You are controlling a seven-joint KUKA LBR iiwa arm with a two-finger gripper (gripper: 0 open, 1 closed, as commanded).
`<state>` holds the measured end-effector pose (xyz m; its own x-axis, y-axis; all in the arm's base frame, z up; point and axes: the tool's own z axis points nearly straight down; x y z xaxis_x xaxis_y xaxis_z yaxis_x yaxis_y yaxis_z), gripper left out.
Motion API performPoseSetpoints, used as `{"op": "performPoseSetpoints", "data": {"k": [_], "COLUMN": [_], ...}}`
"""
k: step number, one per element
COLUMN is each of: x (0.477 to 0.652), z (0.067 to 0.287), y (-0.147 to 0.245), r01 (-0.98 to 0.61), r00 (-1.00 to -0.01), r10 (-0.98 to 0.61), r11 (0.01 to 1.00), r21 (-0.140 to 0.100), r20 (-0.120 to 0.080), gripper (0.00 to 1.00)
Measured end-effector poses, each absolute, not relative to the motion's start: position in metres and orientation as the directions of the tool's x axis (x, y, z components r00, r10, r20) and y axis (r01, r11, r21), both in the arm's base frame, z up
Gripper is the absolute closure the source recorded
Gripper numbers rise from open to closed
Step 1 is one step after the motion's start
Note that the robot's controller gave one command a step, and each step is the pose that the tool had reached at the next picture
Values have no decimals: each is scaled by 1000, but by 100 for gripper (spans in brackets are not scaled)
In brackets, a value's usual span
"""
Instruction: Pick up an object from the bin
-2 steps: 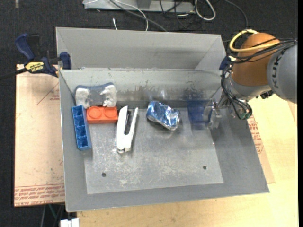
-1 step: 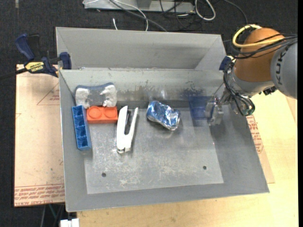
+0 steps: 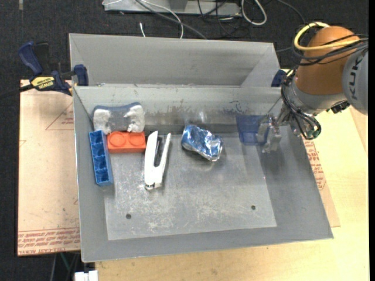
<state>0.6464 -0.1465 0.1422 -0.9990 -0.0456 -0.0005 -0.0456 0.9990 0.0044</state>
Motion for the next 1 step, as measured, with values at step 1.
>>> {"op": "performPoseSetpoints", "data": {"k": [1], "x": [650], "z": [167], "y": [-147], "r01": [-46], "r00": [-999], "r10": [-46], "r11": [999], "r21": [1], "r20": [-15], "gripper": [100]}}
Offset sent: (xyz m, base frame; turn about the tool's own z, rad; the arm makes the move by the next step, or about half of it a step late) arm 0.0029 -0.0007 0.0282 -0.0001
